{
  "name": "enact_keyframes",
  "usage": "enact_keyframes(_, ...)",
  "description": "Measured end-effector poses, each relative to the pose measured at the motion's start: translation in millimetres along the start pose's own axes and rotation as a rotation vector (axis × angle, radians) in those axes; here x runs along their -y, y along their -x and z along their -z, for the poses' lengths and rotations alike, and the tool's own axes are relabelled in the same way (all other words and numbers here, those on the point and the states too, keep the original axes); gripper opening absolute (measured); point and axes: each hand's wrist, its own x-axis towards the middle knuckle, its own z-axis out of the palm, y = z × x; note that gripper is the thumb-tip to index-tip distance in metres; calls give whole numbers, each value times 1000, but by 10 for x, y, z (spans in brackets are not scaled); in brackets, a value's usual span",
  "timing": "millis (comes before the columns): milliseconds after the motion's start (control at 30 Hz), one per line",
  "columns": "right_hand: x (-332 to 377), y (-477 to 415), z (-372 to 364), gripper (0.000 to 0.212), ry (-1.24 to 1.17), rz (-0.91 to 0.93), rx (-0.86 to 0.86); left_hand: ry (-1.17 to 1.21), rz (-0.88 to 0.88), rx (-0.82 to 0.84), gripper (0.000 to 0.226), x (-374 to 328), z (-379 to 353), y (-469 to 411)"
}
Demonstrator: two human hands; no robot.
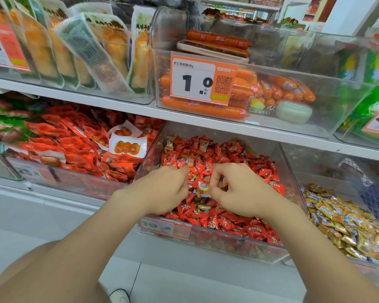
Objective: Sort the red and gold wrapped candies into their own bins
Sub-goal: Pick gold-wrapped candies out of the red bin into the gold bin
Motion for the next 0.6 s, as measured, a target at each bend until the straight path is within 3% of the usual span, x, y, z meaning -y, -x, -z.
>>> enact_keyframes(133, -19, 52, 71, 11, -171, -29, -85, -102, 3, 65, 14, 16, -49, -48)
enact_keyframes(267, -62, 58, 114, 13, -275, -108, -166, -130, 30, 104, 29, -12, -36, -81)
enact_keyframes(367, -83, 69, 133, 8, -396, -168, -157, -129, 44, 47, 8, -32, -44, -111)
enact_keyframes(433, -84, 88, 144, 15, -490, -174, -118, -134, 24, 29, 18, -47, -53, -103)
enact_keyframes(600, -42, 95, 128, 34, -372, -201, -180, -36, -13, -14, 9, -47, -82, -70)
